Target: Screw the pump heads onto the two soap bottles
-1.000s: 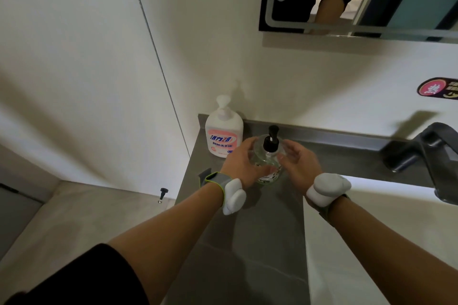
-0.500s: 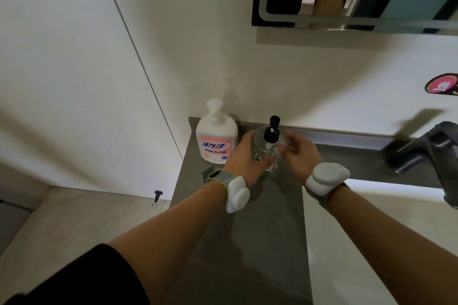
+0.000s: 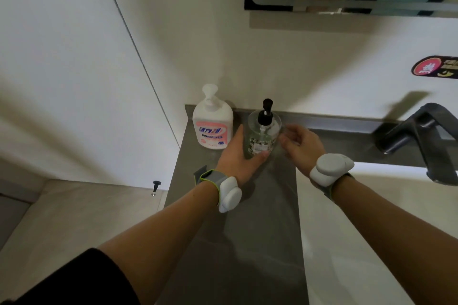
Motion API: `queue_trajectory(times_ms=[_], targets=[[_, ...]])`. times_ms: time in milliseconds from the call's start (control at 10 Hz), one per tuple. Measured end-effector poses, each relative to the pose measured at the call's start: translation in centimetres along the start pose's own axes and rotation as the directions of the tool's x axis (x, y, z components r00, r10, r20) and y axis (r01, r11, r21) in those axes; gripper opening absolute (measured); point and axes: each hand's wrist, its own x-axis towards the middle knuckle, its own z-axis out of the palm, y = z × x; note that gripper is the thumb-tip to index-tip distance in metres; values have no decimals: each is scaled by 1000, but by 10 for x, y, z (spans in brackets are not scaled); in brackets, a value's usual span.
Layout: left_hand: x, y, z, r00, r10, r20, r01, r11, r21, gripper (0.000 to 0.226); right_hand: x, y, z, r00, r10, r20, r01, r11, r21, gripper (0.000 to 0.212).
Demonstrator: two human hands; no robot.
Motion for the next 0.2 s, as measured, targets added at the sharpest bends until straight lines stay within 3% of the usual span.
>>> queue_trajectory(times_ms=[200], targets=[[-26,17,-14,991,-132,11,132,991,35,63,-27,-7,-10,1000,-29,-5,29,999,-33,43]])
